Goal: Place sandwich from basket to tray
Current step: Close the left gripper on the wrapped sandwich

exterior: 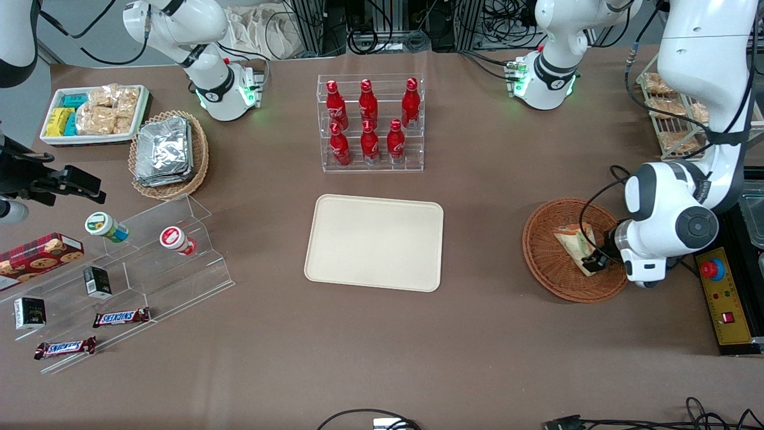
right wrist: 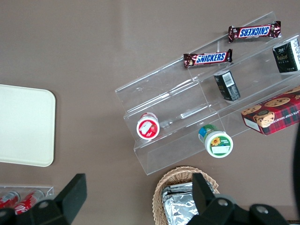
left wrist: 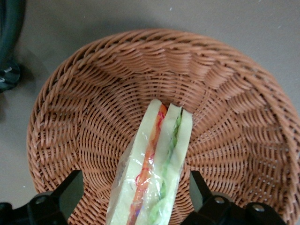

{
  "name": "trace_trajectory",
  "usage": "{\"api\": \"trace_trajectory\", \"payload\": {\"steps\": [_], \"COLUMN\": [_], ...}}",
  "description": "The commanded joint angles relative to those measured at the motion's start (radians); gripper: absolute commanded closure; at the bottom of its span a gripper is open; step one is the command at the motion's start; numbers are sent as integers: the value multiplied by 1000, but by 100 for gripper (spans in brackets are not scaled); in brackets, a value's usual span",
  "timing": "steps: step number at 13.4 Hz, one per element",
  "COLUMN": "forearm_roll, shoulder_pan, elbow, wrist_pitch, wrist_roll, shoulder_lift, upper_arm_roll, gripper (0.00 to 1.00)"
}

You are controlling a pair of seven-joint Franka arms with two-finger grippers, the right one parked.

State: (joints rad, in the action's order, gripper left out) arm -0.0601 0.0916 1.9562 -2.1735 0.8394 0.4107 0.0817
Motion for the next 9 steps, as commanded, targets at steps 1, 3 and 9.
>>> {"api": "trace_trajectory", "payload": {"steps": [1,3,9], "forearm_roll": [8,22,39], "shoulder_pan": [2,-1,-7], "elbow": [44,41,62], "wrist_pitch": [-16,-14,-12], "wrist_roll": [13,13,-2], "shoulder_lift": [-38,-38,-39], "upper_arm_roll": [7,9,12], "gripper": [0,0,0]}}
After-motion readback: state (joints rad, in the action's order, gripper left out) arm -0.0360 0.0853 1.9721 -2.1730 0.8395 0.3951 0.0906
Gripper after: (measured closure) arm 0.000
